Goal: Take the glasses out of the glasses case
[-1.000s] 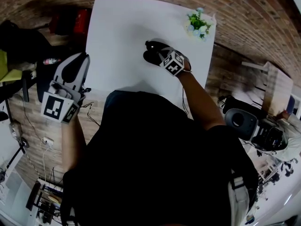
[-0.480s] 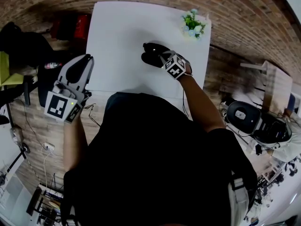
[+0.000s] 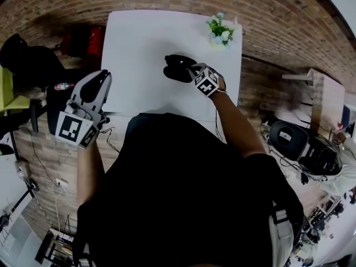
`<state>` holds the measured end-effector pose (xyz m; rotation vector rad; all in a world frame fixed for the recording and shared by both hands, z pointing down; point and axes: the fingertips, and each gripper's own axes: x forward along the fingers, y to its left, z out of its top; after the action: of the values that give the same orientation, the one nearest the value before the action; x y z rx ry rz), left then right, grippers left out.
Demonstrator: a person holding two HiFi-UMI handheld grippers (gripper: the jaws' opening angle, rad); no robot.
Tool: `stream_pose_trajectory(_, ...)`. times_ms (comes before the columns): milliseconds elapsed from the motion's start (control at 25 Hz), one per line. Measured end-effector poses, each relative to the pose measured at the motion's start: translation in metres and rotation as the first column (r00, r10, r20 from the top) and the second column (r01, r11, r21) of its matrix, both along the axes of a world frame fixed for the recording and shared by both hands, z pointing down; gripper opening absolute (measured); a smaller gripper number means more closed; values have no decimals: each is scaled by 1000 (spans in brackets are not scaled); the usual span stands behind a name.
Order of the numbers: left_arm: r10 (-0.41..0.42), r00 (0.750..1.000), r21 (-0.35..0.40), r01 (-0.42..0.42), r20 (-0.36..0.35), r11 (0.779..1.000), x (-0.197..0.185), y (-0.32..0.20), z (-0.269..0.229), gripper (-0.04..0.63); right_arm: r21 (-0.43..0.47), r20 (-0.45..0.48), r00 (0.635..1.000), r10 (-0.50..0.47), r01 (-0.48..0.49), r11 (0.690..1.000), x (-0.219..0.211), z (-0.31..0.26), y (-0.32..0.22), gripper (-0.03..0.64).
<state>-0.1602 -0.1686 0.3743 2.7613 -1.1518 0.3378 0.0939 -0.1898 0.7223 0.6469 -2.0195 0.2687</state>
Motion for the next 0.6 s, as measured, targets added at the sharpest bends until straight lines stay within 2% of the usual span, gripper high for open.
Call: stream_pose_trajectory(600, 15, 1000, 60, -14, -12, 998, 12, 24, -27, 41, 94, 33, 998, 55, -58, 994, 23, -44, 13, 23)
